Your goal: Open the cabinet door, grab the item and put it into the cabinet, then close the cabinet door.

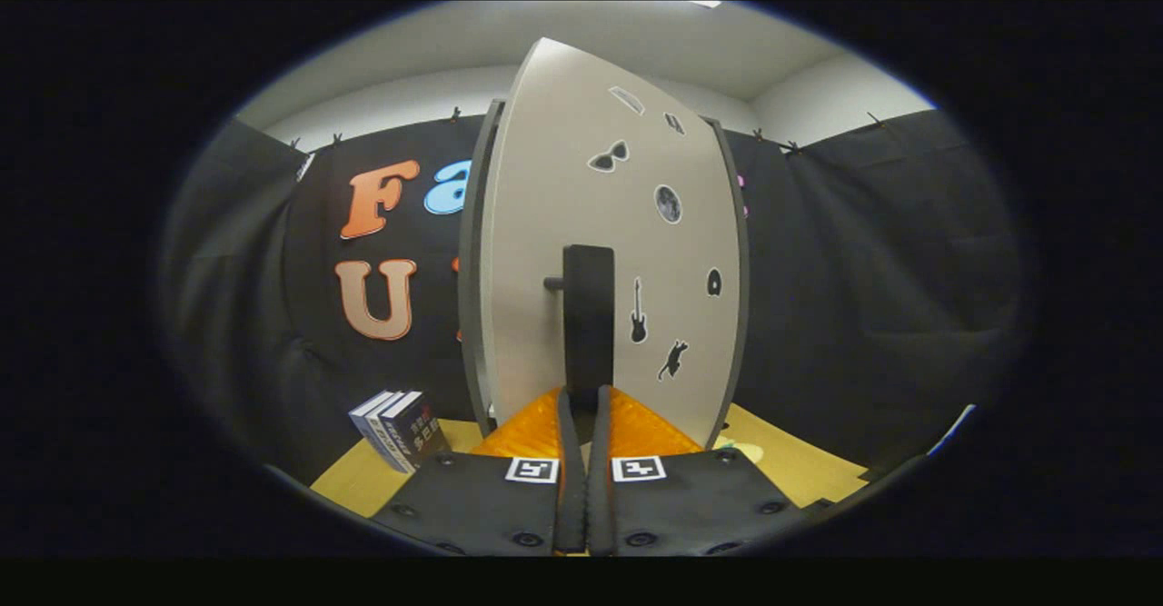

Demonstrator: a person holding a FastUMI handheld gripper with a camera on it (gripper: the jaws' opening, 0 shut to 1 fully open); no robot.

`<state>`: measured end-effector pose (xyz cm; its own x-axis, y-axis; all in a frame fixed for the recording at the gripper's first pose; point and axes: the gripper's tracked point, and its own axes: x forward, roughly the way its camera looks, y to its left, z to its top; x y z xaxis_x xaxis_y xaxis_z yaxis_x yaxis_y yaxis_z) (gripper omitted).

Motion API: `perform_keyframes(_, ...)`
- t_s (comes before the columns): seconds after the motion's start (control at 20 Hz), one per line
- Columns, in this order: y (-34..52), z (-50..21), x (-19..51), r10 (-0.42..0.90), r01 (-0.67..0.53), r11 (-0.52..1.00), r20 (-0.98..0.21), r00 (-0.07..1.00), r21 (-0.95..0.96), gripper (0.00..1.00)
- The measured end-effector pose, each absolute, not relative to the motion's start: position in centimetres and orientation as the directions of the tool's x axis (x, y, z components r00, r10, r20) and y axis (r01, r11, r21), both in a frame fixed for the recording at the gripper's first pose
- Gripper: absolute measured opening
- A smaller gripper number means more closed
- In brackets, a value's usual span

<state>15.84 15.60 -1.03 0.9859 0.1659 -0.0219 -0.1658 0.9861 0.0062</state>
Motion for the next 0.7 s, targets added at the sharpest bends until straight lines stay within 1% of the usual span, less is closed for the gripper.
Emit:
perform_keyframes(0.35, 11.7, -0.9, 14.3, 0.039, -0.039, 0.999, 0.019, 0.999, -0.002, 0.08)
perform_keyframes(0.7, 4.4, -0.6, 11.5, -0.021, 0.020, 0.998, 0.011, 1.000, 0.056, 0.08)
